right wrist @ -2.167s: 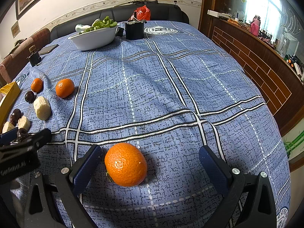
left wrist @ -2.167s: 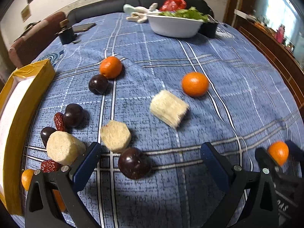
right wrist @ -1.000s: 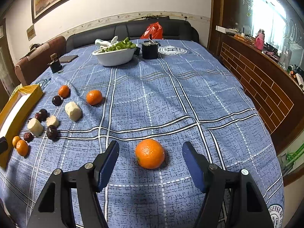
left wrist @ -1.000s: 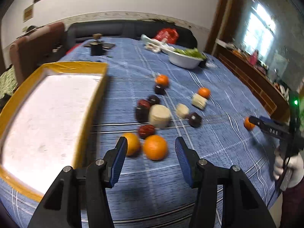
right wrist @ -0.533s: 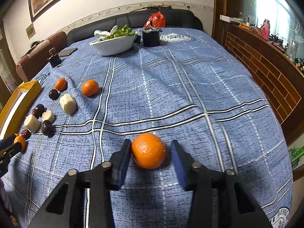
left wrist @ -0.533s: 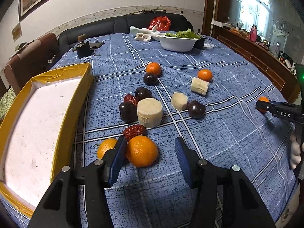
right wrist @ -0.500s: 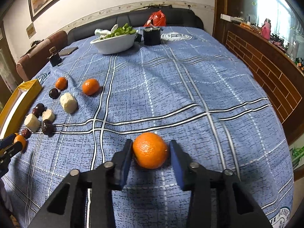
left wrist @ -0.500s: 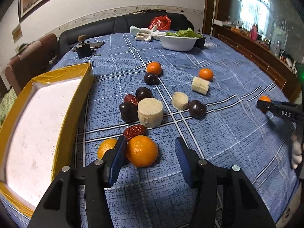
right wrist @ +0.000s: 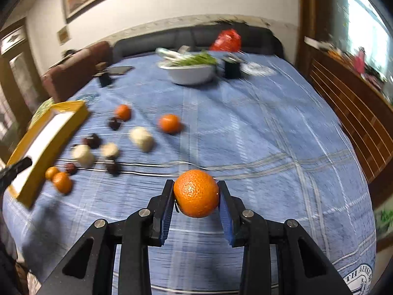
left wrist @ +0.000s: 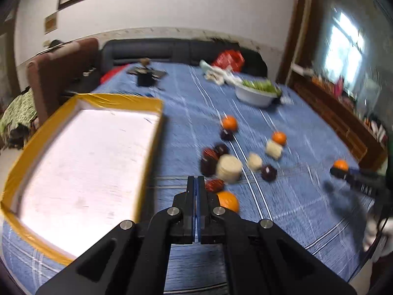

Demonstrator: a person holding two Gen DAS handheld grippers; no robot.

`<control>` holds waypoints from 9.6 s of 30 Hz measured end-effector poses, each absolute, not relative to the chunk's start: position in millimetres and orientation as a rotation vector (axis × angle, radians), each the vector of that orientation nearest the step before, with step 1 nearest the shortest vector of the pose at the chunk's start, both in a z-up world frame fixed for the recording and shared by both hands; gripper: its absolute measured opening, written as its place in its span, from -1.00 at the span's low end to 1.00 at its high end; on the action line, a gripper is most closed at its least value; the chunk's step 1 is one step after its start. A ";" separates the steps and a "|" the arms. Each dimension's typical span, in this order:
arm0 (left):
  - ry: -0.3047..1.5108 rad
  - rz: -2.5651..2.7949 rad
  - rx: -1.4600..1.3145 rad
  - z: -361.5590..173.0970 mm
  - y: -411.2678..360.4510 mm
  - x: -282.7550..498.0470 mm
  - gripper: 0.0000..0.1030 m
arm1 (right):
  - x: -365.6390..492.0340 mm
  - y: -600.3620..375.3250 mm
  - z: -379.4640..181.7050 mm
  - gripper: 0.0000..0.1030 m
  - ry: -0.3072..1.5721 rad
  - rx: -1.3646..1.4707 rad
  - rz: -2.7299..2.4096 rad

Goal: Organize fruits
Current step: 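Close the right tool on the orange while the left tool grasps a white chunk, then carry the orange and white chunk over the tray and open both tools, then move both open tools back from the tray toward the remaining fruit, then grasp the dark plum with the right tool while the left tool grasps an orange, then carry the plum and orange over the tray and open both tools, then move both open tools back toward the fruit on the table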

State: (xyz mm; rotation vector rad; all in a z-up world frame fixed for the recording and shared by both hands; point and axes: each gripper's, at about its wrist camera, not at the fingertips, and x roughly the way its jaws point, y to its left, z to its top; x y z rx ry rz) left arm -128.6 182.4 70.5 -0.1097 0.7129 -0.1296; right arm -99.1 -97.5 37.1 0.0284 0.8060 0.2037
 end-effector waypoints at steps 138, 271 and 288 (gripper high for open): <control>0.867 -0.220 0.216 25.9 94.4 -101.5 -0.06 | -26.5 -14.8 -13.3 -0.43 0.906 0.071 0.497; 0.806 -0.138 -0.192 79.6 197.3 -128.2 0.42 | -26.5 -47.7 21.5 -0.05 0.860 0.198 0.447; 0.899 -0.234 0.062 45.3 122.6 -99.9 0.22 | -2.6 9.4 -13.6 -0.05 0.907 0.056 0.499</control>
